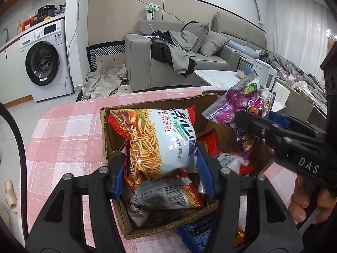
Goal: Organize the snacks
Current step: 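Carry the orange noodle bag left and purple candy bag right over the box, lowering inside, then open both grippers to drop the bags into the box, then withdraw both open grippers toward the blue and red packs on the table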
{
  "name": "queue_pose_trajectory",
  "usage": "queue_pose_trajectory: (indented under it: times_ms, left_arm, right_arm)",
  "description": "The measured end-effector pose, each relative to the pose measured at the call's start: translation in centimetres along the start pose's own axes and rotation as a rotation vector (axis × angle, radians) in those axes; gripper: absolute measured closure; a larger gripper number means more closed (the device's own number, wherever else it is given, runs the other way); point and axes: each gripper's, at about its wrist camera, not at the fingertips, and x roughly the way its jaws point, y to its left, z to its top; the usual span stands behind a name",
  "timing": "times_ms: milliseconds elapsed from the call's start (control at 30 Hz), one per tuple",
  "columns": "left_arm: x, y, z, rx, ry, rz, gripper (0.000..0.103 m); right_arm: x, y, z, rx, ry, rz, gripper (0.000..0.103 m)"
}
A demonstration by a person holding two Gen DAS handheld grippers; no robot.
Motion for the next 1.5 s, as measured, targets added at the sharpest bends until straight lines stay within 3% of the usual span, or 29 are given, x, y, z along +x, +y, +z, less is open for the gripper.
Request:
queue_pose_trajectory:
  times_ms: [667, 800, 933, 1000, 1067, 1233, 1500]
  left_arm:
    - [0.2, 1.1, -1.1, -0.008, -0.006, 0.009, 0.044]
    - [-0.9, 1.4, -1.1, -0.021, -0.021, -0.001, 0.026]
    - [-3.1, 1.3, -1.2, -0.02, -0.051, -0.017, 0.019]
    - [-4.2, 1.2, -1.4, -0.024, -0.056, -0.015, 0.008]
    - [-5.7, 1.1, -1.8, -0.025, -0.082, 0.001, 0.001]
    - [-9.3, 1.1, -3.2, -0.033, -0.122, 0.003, 0.001]
    - [-12.4, 1.2, -5.6, -0.038, -0.117, 0.018, 0.001]
  right_arm:
    - [1.9, 0.1, -0.5, -0.013, 0.06, 0.112, 0.046]
    - [0.9, -0.2, -0.7, -0.022, 0.041, 0.101, 0.028]
    - [-1.1, -0.8, -0.8, -0.018, 0.007, 0.111, 0.007]
    - [-1.9, -1.0, -1.1, -0.02, 0.016, 0.112, 0.002]
    - [-2.7, -1.0, -1.5, -0.028, 0.031, 0.104, 0.001]
    - [-4.7, -0.4, -3.0, -0.064, 0.043, 0.091, 0.001]
    - [-6.6, -0.1, -4.6, -0.047, 0.058, 0.097, 0.0]
